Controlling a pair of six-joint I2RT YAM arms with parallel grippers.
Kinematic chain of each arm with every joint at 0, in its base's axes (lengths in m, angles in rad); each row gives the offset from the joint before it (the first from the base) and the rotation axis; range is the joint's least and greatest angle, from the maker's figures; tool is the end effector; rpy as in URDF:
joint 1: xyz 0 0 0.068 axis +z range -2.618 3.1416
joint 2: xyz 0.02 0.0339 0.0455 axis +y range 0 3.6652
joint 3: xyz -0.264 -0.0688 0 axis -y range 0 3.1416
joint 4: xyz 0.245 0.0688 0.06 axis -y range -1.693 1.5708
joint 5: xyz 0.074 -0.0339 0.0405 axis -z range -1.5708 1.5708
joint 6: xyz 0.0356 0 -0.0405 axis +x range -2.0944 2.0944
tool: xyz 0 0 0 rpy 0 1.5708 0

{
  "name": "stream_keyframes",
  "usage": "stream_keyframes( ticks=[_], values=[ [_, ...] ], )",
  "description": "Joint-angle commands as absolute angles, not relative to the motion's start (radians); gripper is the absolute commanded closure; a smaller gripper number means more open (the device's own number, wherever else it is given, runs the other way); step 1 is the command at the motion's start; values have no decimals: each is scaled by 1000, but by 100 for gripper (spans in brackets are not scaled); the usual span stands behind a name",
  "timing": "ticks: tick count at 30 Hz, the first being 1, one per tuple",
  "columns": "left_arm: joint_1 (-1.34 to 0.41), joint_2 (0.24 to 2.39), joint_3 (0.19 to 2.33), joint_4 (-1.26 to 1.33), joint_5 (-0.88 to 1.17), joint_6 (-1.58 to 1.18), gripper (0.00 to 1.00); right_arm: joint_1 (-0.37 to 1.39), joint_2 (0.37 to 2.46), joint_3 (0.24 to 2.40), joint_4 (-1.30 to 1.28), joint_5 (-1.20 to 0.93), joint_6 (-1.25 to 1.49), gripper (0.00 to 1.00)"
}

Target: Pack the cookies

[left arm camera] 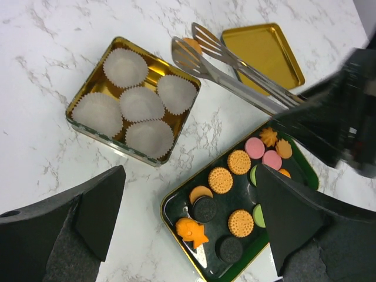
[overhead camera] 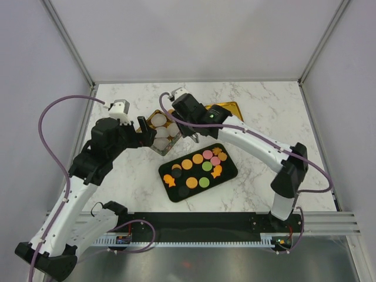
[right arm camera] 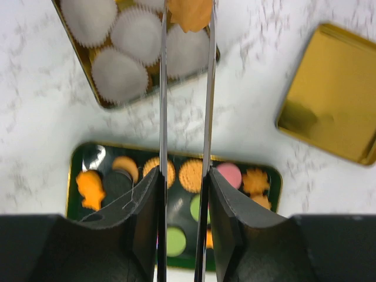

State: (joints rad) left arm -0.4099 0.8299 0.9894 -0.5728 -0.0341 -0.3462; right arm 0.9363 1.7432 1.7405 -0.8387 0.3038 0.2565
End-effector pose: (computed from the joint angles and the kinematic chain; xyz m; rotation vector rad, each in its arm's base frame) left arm 0.1606 -0.0684 0.3624 0.0417 2.0121 -0.4534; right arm 0.2353 0.3017 0.3524 -0.6590 2.2787 0.2079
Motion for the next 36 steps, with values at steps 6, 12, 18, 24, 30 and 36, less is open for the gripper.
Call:
stream_keyframes(
  ticks=[6,12,18,24,30,36],
  values=[
    [-410,784,1126,-647,-153,-370,0,910,2020,2022,-661,268,210,62],
    [-408,764,1154,-692,-170,-359,0,900,2126,2074,-641,250,229,62],
    [-408,762,1146,-696,-164,-357,0,897,2158,2053,-630,261,238,62],
    [-408,772,1141,-695,-153,-359,0,896,2151,2017,-623,262,245,54],
    [-408,776,1132,-692,-153,-362,0,894,2138,2000,-621,245,245,48],
    [-408,769,1124,-692,-156,-362,0,894,2115,1991,-627,232,249,48]
  ],
)
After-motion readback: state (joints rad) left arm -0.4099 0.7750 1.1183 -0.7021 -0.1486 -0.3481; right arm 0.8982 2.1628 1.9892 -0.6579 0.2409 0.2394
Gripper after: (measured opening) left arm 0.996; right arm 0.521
